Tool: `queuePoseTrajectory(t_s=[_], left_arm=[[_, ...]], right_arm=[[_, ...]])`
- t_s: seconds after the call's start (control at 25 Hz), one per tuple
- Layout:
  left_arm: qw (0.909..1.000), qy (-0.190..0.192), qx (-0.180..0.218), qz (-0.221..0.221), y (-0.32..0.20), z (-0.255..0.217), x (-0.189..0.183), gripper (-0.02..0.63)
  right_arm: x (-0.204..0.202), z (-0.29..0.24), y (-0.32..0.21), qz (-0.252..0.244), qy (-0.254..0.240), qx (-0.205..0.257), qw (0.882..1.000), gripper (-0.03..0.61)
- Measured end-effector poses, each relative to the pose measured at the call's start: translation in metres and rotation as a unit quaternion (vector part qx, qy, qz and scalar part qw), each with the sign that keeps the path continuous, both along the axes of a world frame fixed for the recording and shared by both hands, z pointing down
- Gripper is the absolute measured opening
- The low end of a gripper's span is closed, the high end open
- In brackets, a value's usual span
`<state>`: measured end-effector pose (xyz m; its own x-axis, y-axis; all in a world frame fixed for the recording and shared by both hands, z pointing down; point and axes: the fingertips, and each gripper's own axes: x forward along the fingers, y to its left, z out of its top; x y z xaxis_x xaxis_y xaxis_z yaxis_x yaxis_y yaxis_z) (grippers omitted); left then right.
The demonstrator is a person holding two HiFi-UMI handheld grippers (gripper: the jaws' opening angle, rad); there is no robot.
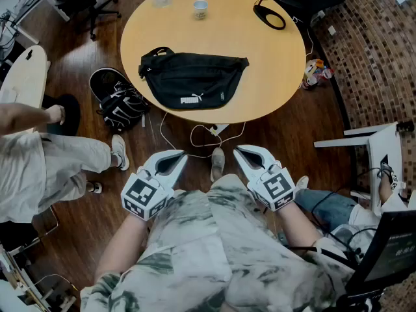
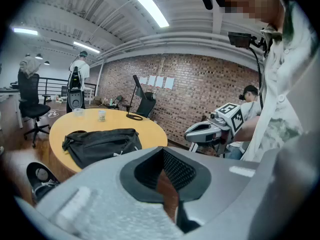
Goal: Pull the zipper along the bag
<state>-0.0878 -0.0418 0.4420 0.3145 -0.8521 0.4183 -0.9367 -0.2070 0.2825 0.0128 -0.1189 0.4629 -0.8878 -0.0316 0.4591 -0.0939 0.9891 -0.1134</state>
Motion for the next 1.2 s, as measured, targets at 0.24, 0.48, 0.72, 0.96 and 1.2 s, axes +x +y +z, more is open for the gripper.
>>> queuePoseTrajectory(t_s=[0.24,0.48,0.72,0.96,1.2], left_arm=[[0.9992,-0.025,-0.016,-0.027,-0.113,0.029,-0.033,0.002],[0.9966,-0.047,-0.066,-0.014,-0.175,0.079,-0.049,0.003],[0.9889,-0.094,-0.11,0.032,-0.215,0.128,-0.065,0.055],[0.9703,-0.164,-0.152,0.092,-0.245,0.174,-0.069,0.077],[0.9461,-0.228,-0.191,0.129,-0.263,0.219,-0.077,0.077]], right_arm=[[-0.038,0.039,-0.108,-0.06,0.028,0.023,0.998,0.006],[-0.079,0.078,-0.17,-0.046,0.051,0.006,0.998,0.006],[-0.122,0.115,-0.204,-0.025,0.079,0.004,0.997,0.006],[-0.155,0.153,-0.225,-0.001,0.115,-0.02,0.993,0.006],[-0.182,0.184,-0.24,-0.005,0.149,-0.018,0.989,0.006]])
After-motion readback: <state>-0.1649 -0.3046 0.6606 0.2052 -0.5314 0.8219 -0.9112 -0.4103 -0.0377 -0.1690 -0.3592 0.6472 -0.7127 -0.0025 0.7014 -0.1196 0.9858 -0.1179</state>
